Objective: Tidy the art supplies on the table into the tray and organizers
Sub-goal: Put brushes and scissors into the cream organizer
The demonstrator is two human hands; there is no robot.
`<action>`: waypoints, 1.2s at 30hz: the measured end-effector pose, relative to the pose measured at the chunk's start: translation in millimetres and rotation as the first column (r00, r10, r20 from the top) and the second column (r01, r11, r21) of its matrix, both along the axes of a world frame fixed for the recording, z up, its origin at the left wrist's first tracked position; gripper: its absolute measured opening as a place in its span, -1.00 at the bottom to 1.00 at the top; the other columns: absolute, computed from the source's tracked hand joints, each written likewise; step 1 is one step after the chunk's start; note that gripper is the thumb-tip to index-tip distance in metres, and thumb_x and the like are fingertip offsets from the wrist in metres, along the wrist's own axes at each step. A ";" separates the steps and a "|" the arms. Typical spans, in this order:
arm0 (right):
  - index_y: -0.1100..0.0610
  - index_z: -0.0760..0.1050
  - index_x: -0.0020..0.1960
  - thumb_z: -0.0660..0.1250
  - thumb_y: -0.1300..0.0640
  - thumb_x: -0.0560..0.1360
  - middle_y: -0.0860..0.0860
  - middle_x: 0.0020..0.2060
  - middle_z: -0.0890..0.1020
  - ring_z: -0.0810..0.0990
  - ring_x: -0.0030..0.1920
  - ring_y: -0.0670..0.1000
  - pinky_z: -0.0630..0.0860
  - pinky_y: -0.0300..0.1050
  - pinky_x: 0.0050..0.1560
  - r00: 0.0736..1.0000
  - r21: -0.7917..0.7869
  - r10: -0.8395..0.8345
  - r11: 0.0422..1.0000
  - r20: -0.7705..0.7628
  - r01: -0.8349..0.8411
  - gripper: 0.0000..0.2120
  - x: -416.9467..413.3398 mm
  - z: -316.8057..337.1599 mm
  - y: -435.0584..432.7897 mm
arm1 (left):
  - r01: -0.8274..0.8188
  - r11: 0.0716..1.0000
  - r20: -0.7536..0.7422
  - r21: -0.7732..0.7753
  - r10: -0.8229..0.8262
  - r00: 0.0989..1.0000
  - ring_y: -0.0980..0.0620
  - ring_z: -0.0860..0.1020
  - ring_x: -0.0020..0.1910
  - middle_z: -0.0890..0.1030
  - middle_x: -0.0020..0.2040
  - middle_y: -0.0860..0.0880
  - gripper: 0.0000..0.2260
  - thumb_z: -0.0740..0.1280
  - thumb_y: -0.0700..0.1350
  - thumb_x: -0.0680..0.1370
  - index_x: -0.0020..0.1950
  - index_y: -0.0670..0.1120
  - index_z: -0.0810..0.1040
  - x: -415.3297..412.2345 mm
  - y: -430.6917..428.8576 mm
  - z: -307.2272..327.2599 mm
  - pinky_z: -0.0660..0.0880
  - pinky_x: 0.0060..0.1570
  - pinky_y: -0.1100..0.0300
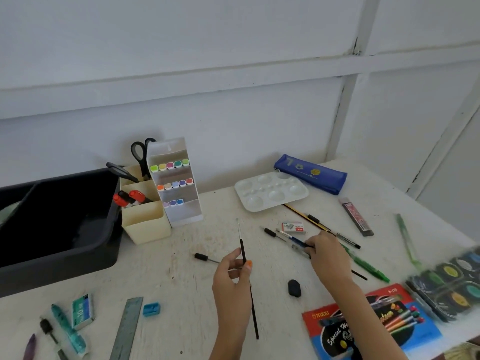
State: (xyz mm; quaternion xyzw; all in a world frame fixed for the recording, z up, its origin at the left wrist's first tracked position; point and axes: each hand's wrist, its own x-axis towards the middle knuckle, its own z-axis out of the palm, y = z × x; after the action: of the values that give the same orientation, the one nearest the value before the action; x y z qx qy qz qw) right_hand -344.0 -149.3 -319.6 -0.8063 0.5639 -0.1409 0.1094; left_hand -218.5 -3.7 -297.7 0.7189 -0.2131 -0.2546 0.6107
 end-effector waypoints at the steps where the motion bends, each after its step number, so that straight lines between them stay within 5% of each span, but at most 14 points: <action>1: 0.14 0.56 0.15 0.25 0.19 0.57 0.01 -0.01 0.49 0.47 -0.13 -0.06 0.39 -0.28 -0.17 1.000 0.021 0.022 1.000 0.005 -0.022 -0.80 1.0 1.4 0.5 | -0.006 1.000 -0.001 0.003 0.006 1.000 0.10 0.53 -0.03 0.57 -0.05 0.05 -0.78 0.33 -0.18 0.54 0.16 0.02 0.53 0.5 0.1 0.0 0.54 0.08 0.03; 7: 0.21 0.54 0.13 0.22 0.29 0.56 0.01 -0.05 0.37 0.38 -0.27 -0.14 0.32 -0.38 -0.31 0.958 0.051 0.139 0.986 0.251 -0.157 -0.81 34.8 26.5 15.3 | -0.063 0.998 -0.043 -0.017 0.062 0.997 0.08 0.55 -0.01 0.60 -0.03 0.03 -0.83 0.33 -0.15 0.54 0.11 0.03 0.55 14.1 5.1 8.1 0.58 0.01 0.04; 13: 0.08 0.57 -0.09 0.25 0.29 0.54 -0.04 -0.20 0.64 0.58 -0.19 -0.13 0.44 -0.46 -0.19 0.719 0.207 0.220 0.866 0.659 -0.455 -0.83 94.3 89.6 54.2 | -0.164 0.984 0.068 -0.072 0.169 0.983 0.10 0.61 -0.13 0.60 -0.12 0.06 -0.79 0.34 -0.16 0.53 0.15 0.00 0.51 53.6 21.0 42.6 0.59 -0.11 0.20; 16: 0.03 0.62 -0.09 0.31 0.23 0.53 -0.16 -0.23 0.66 0.59 -0.11 -0.20 0.42 -0.49 -0.10 0.665 0.174 0.323 0.805 0.673 -0.567 -0.85 117.8 126.1 67.4 | -0.206 0.971 0.138 -0.118 0.221 0.965 0.09 0.61 -0.11 0.60 -0.09 0.02 -0.74 0.37 -0.17 0.51 0.18 -0.01 0.49 83.0 34.8 69.5 0.60 -0.09 0.17; 20: 0.01 0.63 -0.10 0.37 0.19 0.50 -0.06 -0.21 0.71 0.64 -0.13 -0.13 0.47 -0.41 -0.11 0.547 0.171 0.322 0.725 0.773 -0.667 -0.89 151.7 167.8 72.4 | -0.222 0.948 0.243 -0.229 0.276 0.930 0.11 0.63 -0.11 0.64 -0.10 0.03 -0.79 0.37 -0.21 0.50 0.09 0.01 0.54 126.0 52.2 109.1 0.58 -0.09 0.20; 24: 0.11 0.62 -0.12 0.42 0.22 0.45 0.04 -0.21 0.70 0.67 -0.12 0.01 0.57 -0.16 -0.04 0.479 0.076 0.317 0.766 0.819 -0.638 -0.96 191.0 200.3 65.4 | -0.218 0.916 0.315 -0.337 0.328 0.891 0.16 0.63 -0.11 0.65 -0.11 0.02 -0.81 0.39 -0.25 0.48 0.05 -0.04 0.56 164.5 58.6 140.6 0.55 -0.14 0.34; 27: 0.18 0.60 -0.12 0.41 0.29 0.45 0.13 -0.21 0.69 0.69 -0.16 0.07 0.62 -0.18 -0.11 0.405 0.044 0.299 0.757 0.864 -0.652 -0.96 219.2 221.2 61.0 | -0.217 0.893 0.336 -0.393 0.360 0.870 0.10 0.65 -0.09 0.66 -0.09 -0.04 -0.81 0.41 -0.24 0.48 0.07 -0.10 0.56 190.9 53.9 155.9 0.58 -0.04 0.16; 36: 0.35 0.60 -0.07 0.43 0.32 0.41 0.19 -0.17 0.67 0.67 -0.16 0.12 0.62 0.00 -0.05 0.531 -0.118 0.521 0.779 0.668 -0.616 -0.88 312.0 233.1 33.6 | -0.177 0.897 0.401 -0.404 0.347 0.848 0.11 0.65 -0.17 0.63 -0.09 -0.04 -0.85 0.39 -0.26 0.49 0.01 -0.10 0.52 259.1 5.3 166.3 0.60 -0.03 0.16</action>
State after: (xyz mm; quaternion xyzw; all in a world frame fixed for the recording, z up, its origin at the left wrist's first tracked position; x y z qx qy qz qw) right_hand -31.9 -115.7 -86.5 -0.8295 0.1996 -0.3389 0.3966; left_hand 40.6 1.6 -131.4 0.6598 -0.2928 0.0538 0.6900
